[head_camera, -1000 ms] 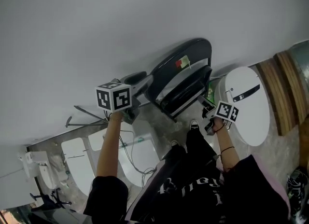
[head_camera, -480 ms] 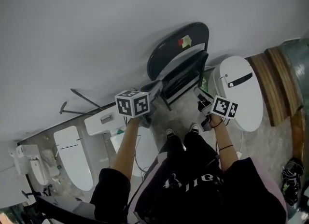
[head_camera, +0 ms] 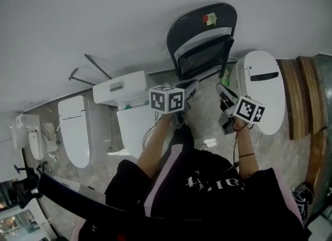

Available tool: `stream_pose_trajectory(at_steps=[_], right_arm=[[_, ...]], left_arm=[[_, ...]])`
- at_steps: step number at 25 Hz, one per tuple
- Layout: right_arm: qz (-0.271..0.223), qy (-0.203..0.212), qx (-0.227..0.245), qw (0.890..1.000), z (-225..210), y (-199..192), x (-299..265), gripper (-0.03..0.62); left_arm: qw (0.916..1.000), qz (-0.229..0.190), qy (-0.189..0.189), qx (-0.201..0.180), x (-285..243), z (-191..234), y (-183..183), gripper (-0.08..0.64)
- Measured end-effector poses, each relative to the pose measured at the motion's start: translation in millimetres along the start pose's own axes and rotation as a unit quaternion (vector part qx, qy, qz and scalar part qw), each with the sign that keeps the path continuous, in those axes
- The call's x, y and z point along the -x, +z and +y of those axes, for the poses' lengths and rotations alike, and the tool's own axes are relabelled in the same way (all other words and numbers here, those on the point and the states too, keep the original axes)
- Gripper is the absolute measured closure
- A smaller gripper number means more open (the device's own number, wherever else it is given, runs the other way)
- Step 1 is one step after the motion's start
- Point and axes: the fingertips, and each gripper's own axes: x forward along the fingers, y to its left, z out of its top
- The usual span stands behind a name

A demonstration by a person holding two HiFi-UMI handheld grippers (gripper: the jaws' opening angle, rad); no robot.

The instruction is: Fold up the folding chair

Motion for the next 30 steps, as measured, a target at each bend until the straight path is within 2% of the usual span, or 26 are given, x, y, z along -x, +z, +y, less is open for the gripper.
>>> stream_pose_trajectory(at_steps=[3,5,8,13,21,24,30], right_arm=[[0.031,-0.018,0.050,0.998,-8,-29,39,0.578],[0.043,-0.014,0.064,0.997,-11,-50,65,0.578],[0.054,-0.007,0.068,0.996,-17,-77,99,0.578],[0.066,0.009,0.055,0.996,-16,-112,131,0.578],[0.058,0.028,0.052,0.997,14,-150,167,0.578],[0.051,0.021,0.061,0.997,29,-166,172,0.578],[0.019,0.017,0.049,0.998,82,-202,180,0.578]], left_arm=[[0.9995,-0.013,0.017,0.021,7,-29,-38,0.557],[0.9987,-0.021,0.033,0.033,13,-47,-66,0.557],[0.9977,-0.022,0.048,0.043,22,-75,-108,0.557],[0.9958,-0.001,0.078,0.048,46,-107,-162,0.557],[0.9950,0.004,0.091,0.041,94,-134,-201,0.557],[0.9963,-0.003,0.080,0.032,114,-139,-206,0.557],[0.9986,-0.006,0.050,0.018,180,-140,-228,0.557]])
